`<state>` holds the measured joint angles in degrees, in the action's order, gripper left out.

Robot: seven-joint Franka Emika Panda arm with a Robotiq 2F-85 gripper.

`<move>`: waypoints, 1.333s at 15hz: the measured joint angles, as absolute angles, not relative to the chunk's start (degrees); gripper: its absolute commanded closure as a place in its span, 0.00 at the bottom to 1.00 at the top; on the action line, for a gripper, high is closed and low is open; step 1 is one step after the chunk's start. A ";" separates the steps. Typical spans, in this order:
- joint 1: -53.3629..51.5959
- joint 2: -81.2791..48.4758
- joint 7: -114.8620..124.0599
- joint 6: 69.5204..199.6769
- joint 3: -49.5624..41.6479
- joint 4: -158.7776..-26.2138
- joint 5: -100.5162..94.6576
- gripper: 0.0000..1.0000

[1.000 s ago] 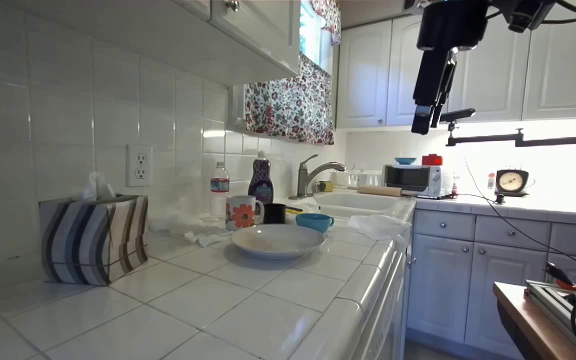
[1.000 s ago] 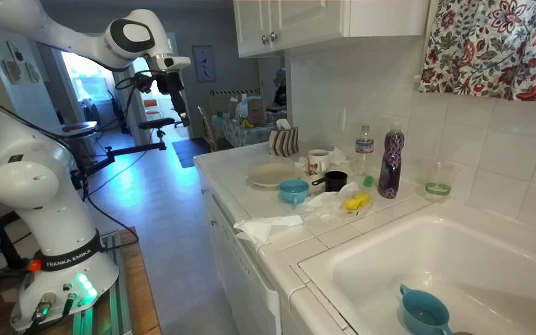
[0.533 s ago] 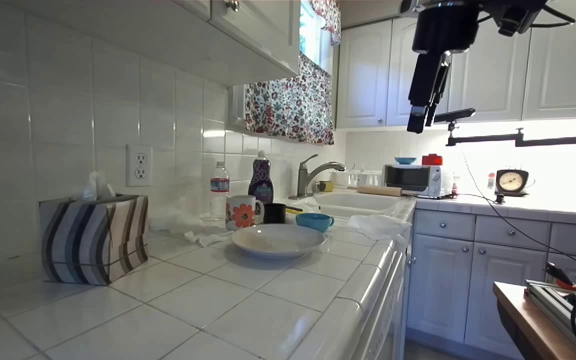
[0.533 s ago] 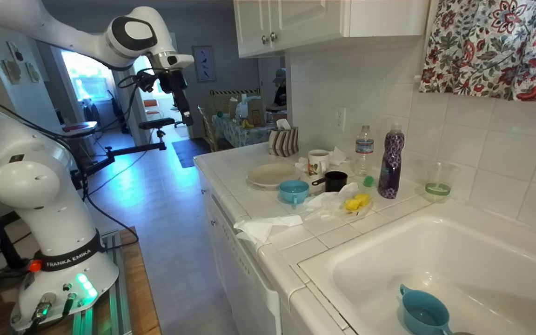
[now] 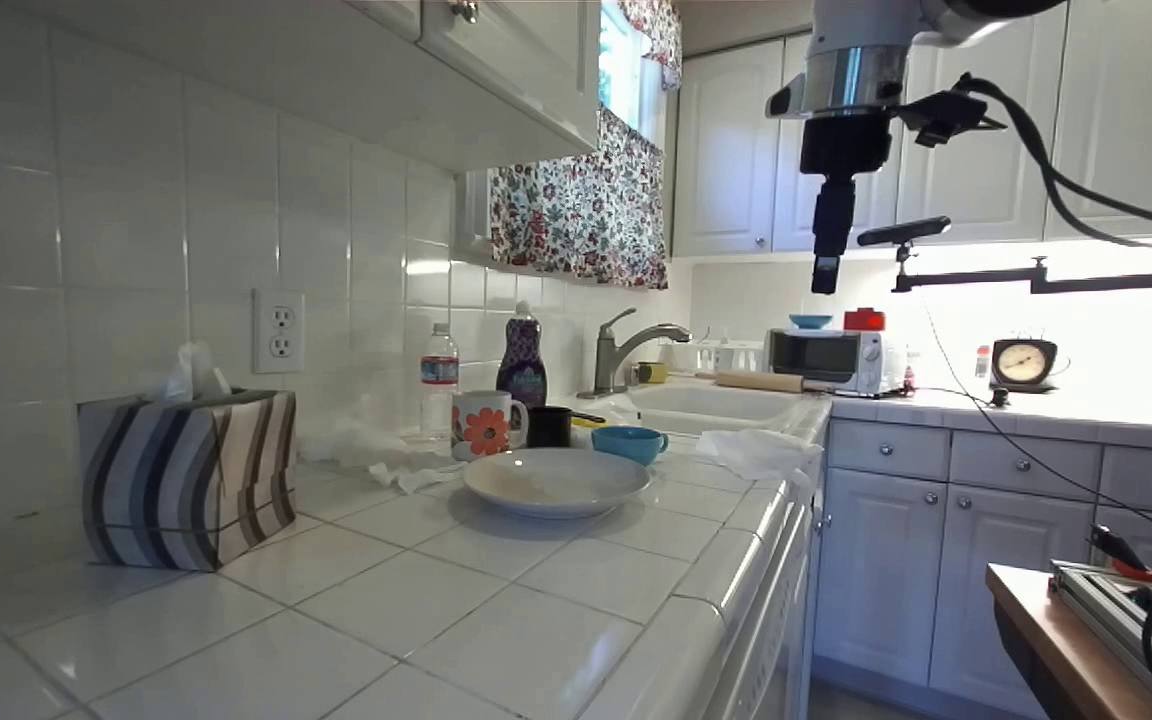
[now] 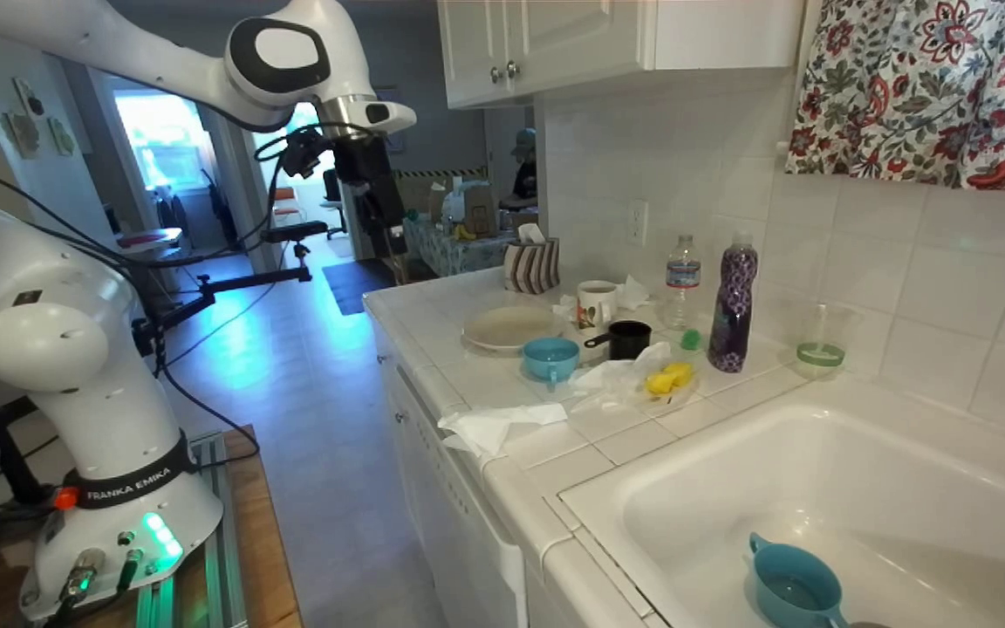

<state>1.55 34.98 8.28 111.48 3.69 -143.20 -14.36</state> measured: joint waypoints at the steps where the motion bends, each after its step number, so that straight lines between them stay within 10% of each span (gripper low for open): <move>1: 2.23 34.98 5.44 112.59 1.54 -143.51 -15.75 0.00; 20: 6.25 29.11 -26.44 126.89 -17.02 -143.83 -19.88 0.00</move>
